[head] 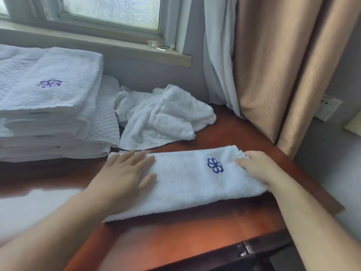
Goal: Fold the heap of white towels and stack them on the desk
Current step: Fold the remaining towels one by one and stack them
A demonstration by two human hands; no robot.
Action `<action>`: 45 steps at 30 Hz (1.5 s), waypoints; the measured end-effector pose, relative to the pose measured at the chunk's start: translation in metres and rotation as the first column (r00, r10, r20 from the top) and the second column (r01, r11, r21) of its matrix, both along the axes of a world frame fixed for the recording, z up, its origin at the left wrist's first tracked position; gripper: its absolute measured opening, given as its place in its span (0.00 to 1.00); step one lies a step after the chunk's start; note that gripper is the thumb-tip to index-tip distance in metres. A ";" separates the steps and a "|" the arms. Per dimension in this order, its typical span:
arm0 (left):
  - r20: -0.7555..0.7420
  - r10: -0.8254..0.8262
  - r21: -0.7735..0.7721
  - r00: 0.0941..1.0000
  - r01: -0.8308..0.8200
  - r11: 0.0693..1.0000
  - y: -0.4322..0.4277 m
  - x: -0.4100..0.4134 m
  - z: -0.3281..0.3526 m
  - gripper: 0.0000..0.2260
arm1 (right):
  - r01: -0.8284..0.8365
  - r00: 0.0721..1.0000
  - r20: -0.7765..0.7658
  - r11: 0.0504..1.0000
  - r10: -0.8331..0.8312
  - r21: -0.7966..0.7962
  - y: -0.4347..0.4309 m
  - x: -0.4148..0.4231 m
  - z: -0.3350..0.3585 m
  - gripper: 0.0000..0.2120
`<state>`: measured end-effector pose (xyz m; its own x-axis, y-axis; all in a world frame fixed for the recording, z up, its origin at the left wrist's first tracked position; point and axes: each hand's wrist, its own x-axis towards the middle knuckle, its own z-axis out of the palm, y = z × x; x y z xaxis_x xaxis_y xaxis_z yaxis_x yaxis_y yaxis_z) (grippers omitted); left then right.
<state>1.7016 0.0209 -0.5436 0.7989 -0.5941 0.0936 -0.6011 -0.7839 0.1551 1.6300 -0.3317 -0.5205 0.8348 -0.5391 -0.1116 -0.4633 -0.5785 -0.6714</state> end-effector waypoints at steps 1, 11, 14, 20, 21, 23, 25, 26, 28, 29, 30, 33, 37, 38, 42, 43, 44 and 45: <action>-0.004 0.007 0.004 1.000 -0.007 1.000 0.001 -0.001 -0.001 0.40 | -0.010 1.000 0.020 0.999 0.011 -0.047 0.002 0.001 0.000 0.13; -0.019 0.117 -0.038 0.993 -0.118 0.992 0.004 -0.002 -0.010 0.39 | 0.013 0.989 0.145 0.966 0.026 -0.259 0.007 0.018 -0.008 0.11; -0.008 0.120 -0.043 0.993 -0.120 0.992 0.004 -0.003 -0.011 0.36 | 0.038 0.999 0.030 0.948 -0.031 -0.317 0.012 0.017 -0.014 0.10; 0.053 0.099 -0.108 0.994 -0.093 0.990 -0.002 -0.006 -0.004 0.23 | -0.018 0.942 0.263 0.814 0.209 -0.580 0.052 0.021 0.007 0.09; 0.035 0.077 -0.144 0.996 -0.071 0.987 -0.005 -0.007 -0.001 0.23 | -0.105 0.913 0.286 0.843 0.292 -0.528 0.063 0.023 0.010 0.08; -0.022 0.040 -0.168 0.999 -0.044 0.985 -0.010 -0.010 0.002 0.30 | -0.294 0.866 0.261 0.858 0.425 -0.422 0.086 0.026 0.009 0.10; -0.018 0.049 -0.082 0.999 -0.051 0.995 -0.011 -0.014 -0.002 0.37 | -0.451 0.840 0.133 0.814 0.526 -0.367 0.100 0.030 -0.004 0.16; -0.002 0.070 -0.036 0.998 -0.070 0.997 -0.009 -0.014 -0.005 0.38 | -0.505 0.837 0.006 0.778 0.547 -0.374 0.104 0.032 -0.013 0.20; -0.007 0.136 -0.011 0.991 -0.136 0.991 -0.002 -0.011 -0.010 0.38 | -0.553 0.830 -0.198 0.729 0.521 -0.402 0.104 0.036 -0.027 0.27; -0.026 0.165 -0.024 0.986 -0.165 0.986 0.001 -0.008 -0.011 0.38 | -0.559 0.829 -0.232 0.726 0.509 -0.401 0.102 0.039 -0.030 0.29; -0.049 0.183 -0.033 0.982 -0.184 0.982 0.004 -0.004 -0.012 0.37 | -0.564 0.825 -0.250 0.725 0.506 -0.396 0.100 0.041 -0.031 0.31; -0.092 0.200 -0.028 0.976 -0.203 0.979 0.008 0.001 -0.016 0.36 | -0.566 0.824 -0.288 0.726 0.488 -0.391 0.096 0.046 -0.030 0.34; -0.117 0.204 -0.048 0.972 -0.210 0.976 0.007 0.001 -0.018 0.36 | -0.524 0.849 -0.317 0.751 0.423 -0.402 0.083 0.050 -0.027 0.34; -0.117 0.203 -0.055 0.972 -0.210 0.976 0.007 0.001 -0.018 0.35 | -0.520 0.851 -0.320 0.755 0.417 -0.400 0.081 0.050 -0.026 0.34; -0.073 0.257 -0.107 0.964 -0.264 0.959 0.009 0.001 -0.019 0.27 | -0.513 0.855 -0.332 0.748 0.399 -0.420 0.083 0.050 -0.028 0.35; -0.073 0.302 -0.151 0.951 -0.310 0.939 0.011 0.001 -0.019 0.25 | -0.508 0.857 -0.338 0.747 0.389 -0.428 0.084 0.048 -0.029 0.35; -0.094 0.362 -0.208 0.928 -0.374 0.904 0.014 0.001 -0.019 0.25 | -0.497 0.863 -0.339 0.752 0.376 -0.433 0.087 0.046 -0.030 0.35; -0.131 0.430 -0.264 0.894 -0.449 0.854 0.019 0.001 -0.018 0.26 | -0.483 0.870 -0.335 0.759 0.361 -0.436 0.090 0.044 -0.031 0.35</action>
<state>1.7029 0.0396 -0.5613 0.9805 -0.1364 0.1417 -0.1854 -0.8818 0.4337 1.6738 -0.2417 -0.5516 0.9760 -0.1682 -0.1383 -0.1889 -0.9699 -0.1534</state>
